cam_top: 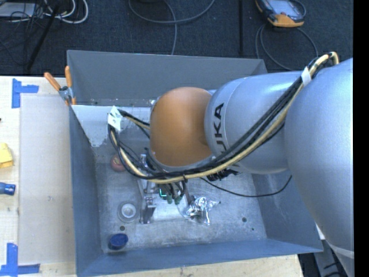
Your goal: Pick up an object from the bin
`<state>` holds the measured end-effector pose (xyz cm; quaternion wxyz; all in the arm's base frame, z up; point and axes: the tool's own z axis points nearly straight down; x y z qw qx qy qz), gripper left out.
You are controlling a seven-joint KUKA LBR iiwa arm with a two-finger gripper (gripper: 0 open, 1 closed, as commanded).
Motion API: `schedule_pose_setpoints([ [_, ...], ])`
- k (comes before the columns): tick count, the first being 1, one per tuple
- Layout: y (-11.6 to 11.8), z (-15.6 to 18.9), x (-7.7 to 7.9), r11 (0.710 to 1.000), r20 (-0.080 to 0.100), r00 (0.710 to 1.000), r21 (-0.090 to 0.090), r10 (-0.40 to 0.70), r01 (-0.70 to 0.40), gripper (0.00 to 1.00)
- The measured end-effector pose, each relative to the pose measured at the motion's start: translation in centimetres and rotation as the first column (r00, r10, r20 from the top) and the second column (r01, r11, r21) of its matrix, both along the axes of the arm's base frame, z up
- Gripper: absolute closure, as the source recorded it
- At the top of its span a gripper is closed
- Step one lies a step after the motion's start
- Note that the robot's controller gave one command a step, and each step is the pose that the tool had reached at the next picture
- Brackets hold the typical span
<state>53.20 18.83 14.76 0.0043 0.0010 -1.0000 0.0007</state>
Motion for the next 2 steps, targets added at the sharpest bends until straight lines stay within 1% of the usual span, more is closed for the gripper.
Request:
schedule_pose_setpoints([
  [1,-7.9,-2.2,3.1,0.995,0.006,0.995,-0.001,0.096,-0.096,0.00],
  [2,-10.1,-4.3,4.5,0.945,0.034,0.944,0.007,0.327,-0.327,0.00],
])
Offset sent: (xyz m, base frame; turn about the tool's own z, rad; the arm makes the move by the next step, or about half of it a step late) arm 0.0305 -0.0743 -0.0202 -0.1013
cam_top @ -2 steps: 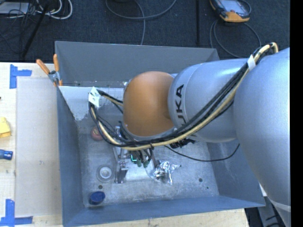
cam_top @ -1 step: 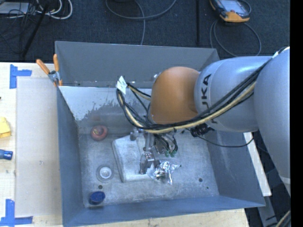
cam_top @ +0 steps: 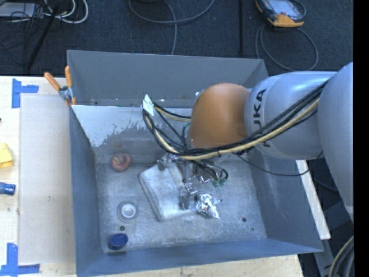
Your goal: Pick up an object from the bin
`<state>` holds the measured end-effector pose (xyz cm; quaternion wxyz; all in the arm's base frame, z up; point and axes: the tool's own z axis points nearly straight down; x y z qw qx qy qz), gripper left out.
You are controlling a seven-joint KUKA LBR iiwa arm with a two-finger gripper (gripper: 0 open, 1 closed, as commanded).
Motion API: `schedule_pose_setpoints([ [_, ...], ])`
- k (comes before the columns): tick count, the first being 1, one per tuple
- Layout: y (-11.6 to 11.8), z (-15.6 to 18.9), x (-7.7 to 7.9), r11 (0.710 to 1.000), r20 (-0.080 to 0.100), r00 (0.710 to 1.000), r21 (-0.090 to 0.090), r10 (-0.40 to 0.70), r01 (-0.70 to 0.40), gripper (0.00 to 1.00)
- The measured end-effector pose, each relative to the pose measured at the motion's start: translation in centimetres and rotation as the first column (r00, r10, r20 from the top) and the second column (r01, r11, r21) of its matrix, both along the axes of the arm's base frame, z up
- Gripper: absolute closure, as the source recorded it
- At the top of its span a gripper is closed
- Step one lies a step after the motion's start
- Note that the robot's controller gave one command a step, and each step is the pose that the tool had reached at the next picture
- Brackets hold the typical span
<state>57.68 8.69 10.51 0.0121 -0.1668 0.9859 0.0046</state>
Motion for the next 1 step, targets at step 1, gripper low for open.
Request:
schedule_pose_setpoints([
  [1,-7.07,4.14,-5.05,0.980,-0.022,0.979,-0.015,-0.201,0.201,0.00],
])
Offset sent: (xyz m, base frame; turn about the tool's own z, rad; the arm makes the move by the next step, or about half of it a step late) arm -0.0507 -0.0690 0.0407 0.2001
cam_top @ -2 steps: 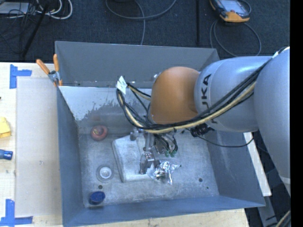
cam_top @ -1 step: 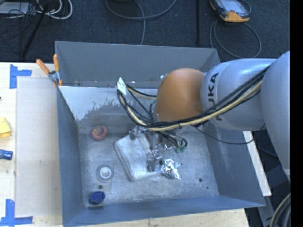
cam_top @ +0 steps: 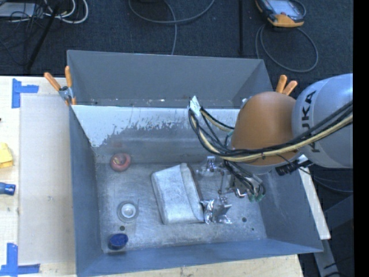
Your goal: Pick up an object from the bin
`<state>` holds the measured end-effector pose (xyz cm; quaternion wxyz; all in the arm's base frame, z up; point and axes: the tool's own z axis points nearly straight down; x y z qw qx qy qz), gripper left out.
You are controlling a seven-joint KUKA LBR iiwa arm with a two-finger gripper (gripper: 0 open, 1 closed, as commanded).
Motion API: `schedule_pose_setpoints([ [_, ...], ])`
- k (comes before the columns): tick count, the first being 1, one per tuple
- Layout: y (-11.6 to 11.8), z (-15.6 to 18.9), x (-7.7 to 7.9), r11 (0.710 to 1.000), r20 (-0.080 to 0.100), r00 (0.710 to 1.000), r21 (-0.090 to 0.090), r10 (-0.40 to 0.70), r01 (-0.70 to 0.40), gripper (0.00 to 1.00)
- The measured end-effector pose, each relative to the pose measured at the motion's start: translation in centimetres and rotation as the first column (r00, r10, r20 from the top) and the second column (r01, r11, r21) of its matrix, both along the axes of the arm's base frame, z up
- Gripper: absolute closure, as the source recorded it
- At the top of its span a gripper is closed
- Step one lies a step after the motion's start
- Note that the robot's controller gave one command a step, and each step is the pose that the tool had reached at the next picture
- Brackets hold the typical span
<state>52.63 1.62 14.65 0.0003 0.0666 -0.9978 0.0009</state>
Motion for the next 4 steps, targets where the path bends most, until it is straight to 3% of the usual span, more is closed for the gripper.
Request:
schedule_pose_setpoints([
  [1,-2.7,-7.8,-0.2,1.000,0.005,1.000,0.003,0.022,-0.022,0.00],
  [2,-2.6,-7.3,0.0,1.000,0.008,1.000,0.003,0.020,-0.020,1.00],
  [3,-1.8,3.9,0.4,1.000,0.008,1.000,0.002,-0.026,0.026,1.00],
  [4,-0.8,9.2,-0.2,0.968,0.005,0.968,0.001,0.253,-0.253,1.00],
])
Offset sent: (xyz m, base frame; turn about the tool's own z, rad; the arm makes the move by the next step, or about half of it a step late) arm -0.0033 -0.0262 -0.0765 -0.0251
